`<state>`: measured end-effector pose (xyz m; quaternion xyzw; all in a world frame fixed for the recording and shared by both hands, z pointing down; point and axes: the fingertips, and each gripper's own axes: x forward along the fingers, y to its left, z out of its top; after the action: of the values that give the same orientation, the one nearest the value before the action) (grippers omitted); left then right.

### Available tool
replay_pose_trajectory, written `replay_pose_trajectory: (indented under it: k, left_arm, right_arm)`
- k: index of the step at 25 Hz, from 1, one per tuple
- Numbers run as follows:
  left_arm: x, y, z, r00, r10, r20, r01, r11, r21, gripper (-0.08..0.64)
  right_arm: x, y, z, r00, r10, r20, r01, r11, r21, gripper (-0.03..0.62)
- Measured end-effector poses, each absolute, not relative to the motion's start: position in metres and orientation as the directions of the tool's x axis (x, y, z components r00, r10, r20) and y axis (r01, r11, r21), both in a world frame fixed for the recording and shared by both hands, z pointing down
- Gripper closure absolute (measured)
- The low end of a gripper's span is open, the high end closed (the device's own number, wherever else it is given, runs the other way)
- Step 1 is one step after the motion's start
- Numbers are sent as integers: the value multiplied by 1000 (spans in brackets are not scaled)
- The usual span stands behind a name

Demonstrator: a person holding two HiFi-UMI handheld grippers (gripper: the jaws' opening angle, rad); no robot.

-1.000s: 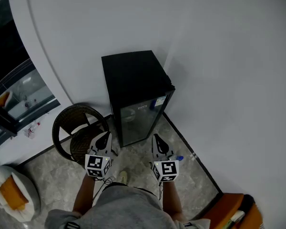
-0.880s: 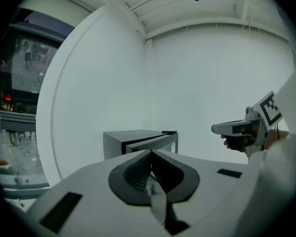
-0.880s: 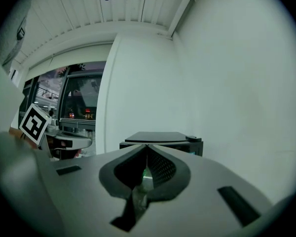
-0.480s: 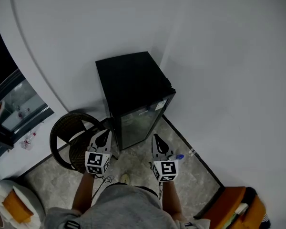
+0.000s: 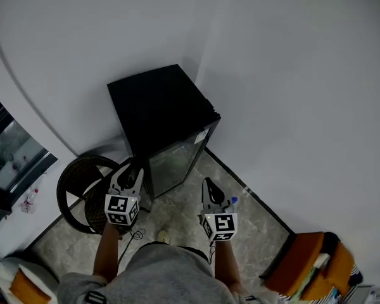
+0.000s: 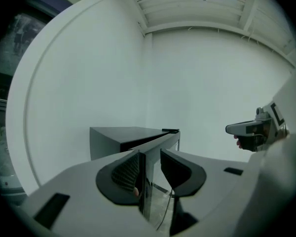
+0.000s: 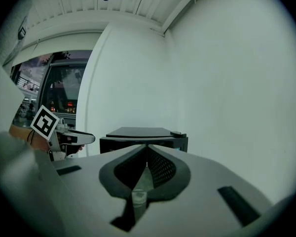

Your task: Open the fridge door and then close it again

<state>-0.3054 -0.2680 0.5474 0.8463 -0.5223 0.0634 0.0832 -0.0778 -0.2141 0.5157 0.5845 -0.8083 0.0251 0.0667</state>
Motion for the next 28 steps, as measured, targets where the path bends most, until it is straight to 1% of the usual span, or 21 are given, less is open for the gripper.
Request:
replay_pose_trajectory:
  k: [4,10,21,28]
  left_arm:
    - [-304,-284,555,445,-869,215,-895,-437,87,394]
    - [-304,-304,566,443,-861,248,-896,-433,99,337]
    - [-296,-316,574,462,-849,256,-886,-450,110,330]
    - [-299,-316,575,443,-864,241,-896,-434,94,331]
  right_arm:
    - [-71,-214,520,-289,-945,151,-954,298,40,567]
    - [-65,-223,523,-267,-950,162,-960,277,44,567]
    - [-54,-236,522,-245,-955,168,-966,255,44,566]
    - [-56,-236,525,-245,-955,170,-966,255,41,567]
